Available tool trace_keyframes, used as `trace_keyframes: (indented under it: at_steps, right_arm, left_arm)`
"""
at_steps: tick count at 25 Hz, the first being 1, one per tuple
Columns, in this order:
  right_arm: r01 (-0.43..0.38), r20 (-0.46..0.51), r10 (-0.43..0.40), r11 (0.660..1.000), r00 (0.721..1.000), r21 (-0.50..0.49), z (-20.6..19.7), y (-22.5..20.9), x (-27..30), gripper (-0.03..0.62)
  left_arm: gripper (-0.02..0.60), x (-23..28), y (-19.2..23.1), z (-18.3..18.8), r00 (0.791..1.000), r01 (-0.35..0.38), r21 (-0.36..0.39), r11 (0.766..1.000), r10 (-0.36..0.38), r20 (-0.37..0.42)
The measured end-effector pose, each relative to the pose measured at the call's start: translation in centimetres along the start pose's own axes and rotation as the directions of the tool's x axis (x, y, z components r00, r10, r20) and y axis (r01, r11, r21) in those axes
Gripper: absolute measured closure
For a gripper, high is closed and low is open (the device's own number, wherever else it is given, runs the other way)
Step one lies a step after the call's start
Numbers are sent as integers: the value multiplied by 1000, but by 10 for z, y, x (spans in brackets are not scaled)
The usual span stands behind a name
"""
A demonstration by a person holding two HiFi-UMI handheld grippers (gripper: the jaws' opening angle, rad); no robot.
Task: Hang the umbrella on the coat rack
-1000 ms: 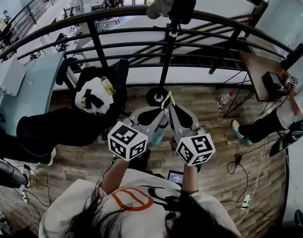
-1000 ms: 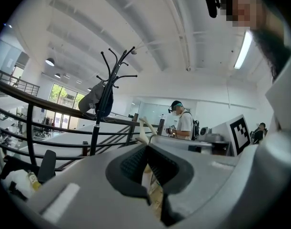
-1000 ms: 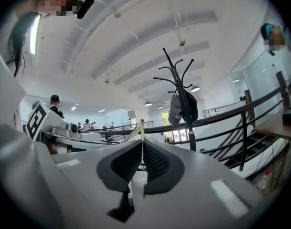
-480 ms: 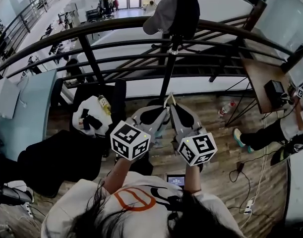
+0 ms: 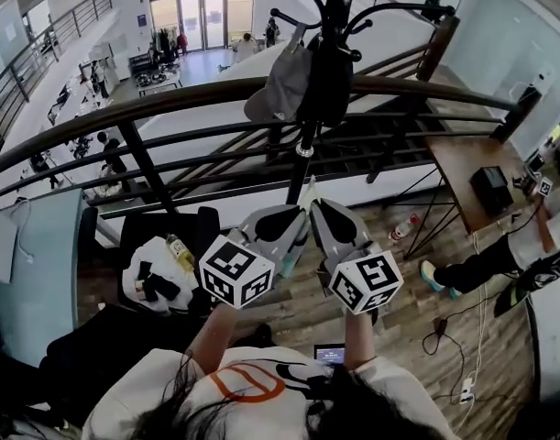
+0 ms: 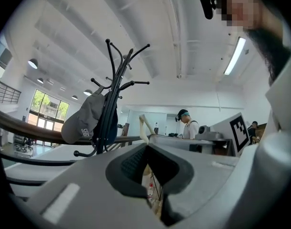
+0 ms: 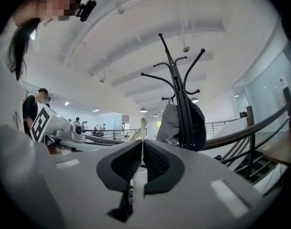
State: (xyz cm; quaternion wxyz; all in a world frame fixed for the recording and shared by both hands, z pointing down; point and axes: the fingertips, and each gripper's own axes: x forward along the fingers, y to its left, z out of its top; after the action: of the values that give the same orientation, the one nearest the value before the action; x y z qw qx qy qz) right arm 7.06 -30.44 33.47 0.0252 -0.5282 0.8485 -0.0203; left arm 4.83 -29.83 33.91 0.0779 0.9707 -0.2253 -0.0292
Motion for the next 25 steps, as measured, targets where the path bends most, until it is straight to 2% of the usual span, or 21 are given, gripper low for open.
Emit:
trace_keyframes:
  at_steps: [5, 12, 16, 20, 25]
  right_arm:
    - [30, 18, -29, 999, 999, -26, 19, -37, 18, 569]
    - [49, 60, -43, 994, 997, -101, 51, -42, 24, 568]
    - [0, 121, 10, 996, 993, -84, 80, -63, 36, 569]
    - [-70, 195, 78, 996, 978, -48, 124, -88, 46, 569]
    - [-135, 254, 158, 985, 954, -104, 172, -101, 52, 569]
  left_arm:
    - [581, 38, 17, 20, 999, 51, 41, 998, -52, 15]
    - [581, 41, 19, 53, 993, 96, 90, 991, -101, 57]
    - [581, 65, 30, 82, 987, 117, 104, 988, -127, 95]
    - [581, 86, 36, 126, 977, 134, 109, 985, -150, 153]
    - [581, 102, 33, 174, 961, 121, 183, 976, -162, 226]
